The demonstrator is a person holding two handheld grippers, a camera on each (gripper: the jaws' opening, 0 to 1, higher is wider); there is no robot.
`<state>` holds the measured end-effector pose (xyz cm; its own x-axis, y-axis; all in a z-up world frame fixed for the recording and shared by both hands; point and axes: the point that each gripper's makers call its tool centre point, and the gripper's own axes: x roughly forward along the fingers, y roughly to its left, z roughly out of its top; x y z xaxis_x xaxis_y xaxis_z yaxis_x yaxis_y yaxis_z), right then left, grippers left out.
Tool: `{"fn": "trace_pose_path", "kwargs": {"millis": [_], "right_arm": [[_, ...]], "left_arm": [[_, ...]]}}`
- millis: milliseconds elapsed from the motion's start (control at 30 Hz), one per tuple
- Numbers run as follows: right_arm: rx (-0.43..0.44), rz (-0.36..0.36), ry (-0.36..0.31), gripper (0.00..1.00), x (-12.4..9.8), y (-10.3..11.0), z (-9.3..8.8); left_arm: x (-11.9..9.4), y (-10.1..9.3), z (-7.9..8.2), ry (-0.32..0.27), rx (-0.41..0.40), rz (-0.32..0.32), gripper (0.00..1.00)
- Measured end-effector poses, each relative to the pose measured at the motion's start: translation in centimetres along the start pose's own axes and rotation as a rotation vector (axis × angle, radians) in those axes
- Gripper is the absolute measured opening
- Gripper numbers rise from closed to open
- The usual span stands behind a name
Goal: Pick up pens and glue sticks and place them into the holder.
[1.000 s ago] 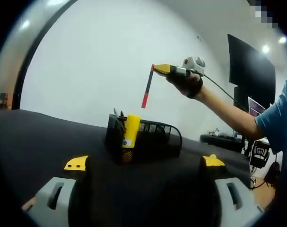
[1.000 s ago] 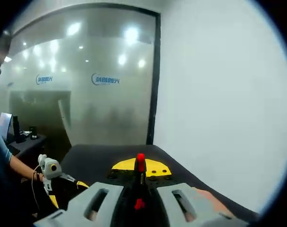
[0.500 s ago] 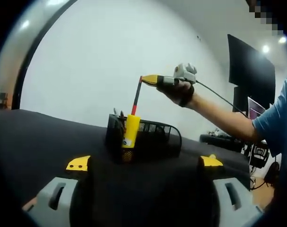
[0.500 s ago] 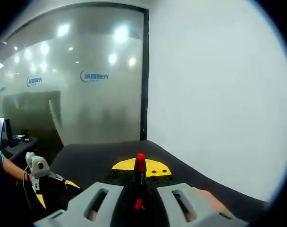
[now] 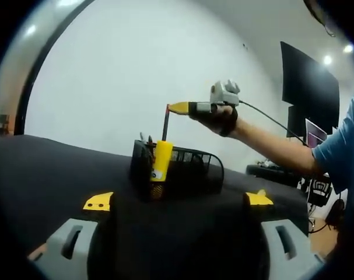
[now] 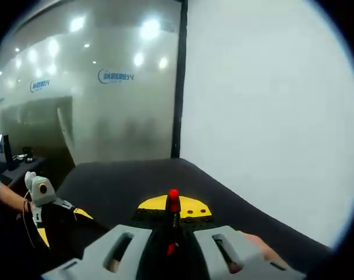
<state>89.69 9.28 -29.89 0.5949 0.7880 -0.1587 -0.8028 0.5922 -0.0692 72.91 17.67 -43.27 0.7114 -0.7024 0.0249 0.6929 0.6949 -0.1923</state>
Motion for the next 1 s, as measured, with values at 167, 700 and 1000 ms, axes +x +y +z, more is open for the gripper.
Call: {"fn": "trace_pose_path", "kwargs": {"millis": [167, 700, 1000], "right_arm": [[-0.002, 0.001, 0.008, 0.02, -0.1, 0.1, -0.4], [-0.039, -0.019, -0.073, 0.05, -2.6, 2.2, 1.0], [-0.024, -0.088, -0.095, 0.12, -6.0, 3.1, 1.1]], "left_arm": [[0.2, 0.3, 0.0, 0.006, 0.002, 0.002, 0.85], [0.2, 0.3, -0.2, 0.018, 0.006, -0.001, 0.84], [0.3, 0.4, -0.3, 0.022, 0.003, -0.017, 0.83]]}}
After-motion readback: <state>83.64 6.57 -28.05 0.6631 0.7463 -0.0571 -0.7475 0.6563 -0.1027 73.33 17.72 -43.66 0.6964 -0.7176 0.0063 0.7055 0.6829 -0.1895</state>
